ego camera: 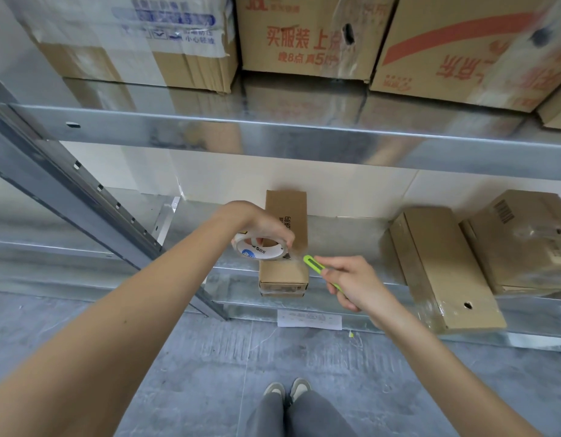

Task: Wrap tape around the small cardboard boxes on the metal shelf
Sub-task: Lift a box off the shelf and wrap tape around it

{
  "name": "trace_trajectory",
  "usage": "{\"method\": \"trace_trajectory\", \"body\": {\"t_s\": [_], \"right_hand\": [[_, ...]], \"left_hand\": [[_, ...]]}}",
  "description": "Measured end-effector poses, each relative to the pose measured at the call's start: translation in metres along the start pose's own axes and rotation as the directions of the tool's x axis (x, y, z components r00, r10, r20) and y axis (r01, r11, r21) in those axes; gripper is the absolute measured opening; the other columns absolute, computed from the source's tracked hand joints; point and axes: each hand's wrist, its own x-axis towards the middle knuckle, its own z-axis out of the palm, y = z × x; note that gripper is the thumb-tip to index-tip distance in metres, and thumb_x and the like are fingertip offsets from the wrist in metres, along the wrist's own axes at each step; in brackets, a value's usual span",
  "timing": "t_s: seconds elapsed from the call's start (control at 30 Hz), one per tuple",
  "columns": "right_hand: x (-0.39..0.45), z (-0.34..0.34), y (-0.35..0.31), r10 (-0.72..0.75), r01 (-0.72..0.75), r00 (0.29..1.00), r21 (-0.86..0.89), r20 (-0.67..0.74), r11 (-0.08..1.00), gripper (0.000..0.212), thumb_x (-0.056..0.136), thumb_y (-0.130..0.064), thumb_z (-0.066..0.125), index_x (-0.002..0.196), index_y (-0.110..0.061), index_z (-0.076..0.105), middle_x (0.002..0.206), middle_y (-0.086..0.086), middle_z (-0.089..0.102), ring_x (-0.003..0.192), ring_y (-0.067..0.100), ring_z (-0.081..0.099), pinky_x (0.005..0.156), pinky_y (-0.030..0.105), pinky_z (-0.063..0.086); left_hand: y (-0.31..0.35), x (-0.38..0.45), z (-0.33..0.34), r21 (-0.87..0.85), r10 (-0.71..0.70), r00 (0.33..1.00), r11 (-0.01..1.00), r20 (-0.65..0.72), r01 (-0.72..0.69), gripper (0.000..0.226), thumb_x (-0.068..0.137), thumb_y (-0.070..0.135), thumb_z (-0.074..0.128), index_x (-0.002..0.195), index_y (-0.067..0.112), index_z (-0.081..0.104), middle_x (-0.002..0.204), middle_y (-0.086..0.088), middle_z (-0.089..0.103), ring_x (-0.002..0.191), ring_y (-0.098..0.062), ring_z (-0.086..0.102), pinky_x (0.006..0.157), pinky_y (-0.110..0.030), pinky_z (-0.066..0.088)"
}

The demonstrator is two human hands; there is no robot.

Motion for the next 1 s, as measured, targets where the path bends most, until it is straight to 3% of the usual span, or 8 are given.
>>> {"method": "trace_trajectory", "body": {"t_s": [0.13,0.37,0.57,1.0], "right_hand": [[0.004,0.008,-0.004,0.002,-0.004,0.999,-0.035,-0.051,0.999,0.035,0.097,-0.002,0.047,0.124,-0.015,0.064,0.058,0.008,0.047,0.027,0.008,0.025,0.032,0.015,0.02],[0.008,0.014,-0.005,-0.001,-0.002,0.999,-0.048,-0.053,0.999,0.034,0.097,-0.003,0.048,0.125,-0.015,0.064,0.057,0.007,0.047,0.027,0.008,0.025,0.032,0.014,0.021],[0.008,0.015,-0.005,0.009,-0.011,0.999,-0.043,-0.047,0.999,0.035,0.096,-0.003,0.049,0.124,-0.016,0.064,0.056,0.006,0.047,0.027,0.008,0.025,0.032,0.014,0.021],[-0.001,0.018,0.001,0.026,-0.027,1.0,0.025,0.017,0.999,0.036,0.099,-0.002,0.045,0.129,-0.012,0.061,0.06,0.009,0.045,0.027,0.006,0.025,0.033,0.013,0.018]], "left_hand": [[0.0,0.005,0.002,0.004,-0.031,1.0,1.0,-0.003,0.031,0.027,0.057,0.056,0.059,0.069,0.033,0.066,0.089,0.004,0.056,0.073,-0.02,0.057,0.066,-0.028,0.047],[0.001,0.004,0.005,0.005,-0.023,0.999,1.0,-0.039,0.023,0.02,0.063,0.054,0.056,0.062,0.035,0.062,0.081,0.006,0.054,0.07,-0.016,0.054,0.062,-0.027,0.043],[0.002,0.004,0.005,0.024,-0.01,0.999,1.0,-0.034,0.01,0.032,0.064,0.055,0.053,0.08,0.028,0.059,0.089,0.005,0.051,0.079,-0.018,0.053,0.067,-0.028,0.043],[0.001,0.003,0.006,0.028,-0.011,1.0,1.0,-0.012,0.012,0.037,0.063,0.056,0.054,0.086,0.029,0.063,0.097,0.005,0.055,0.085,-0.019,0.056,0.073,-0.031,0.045]]}}
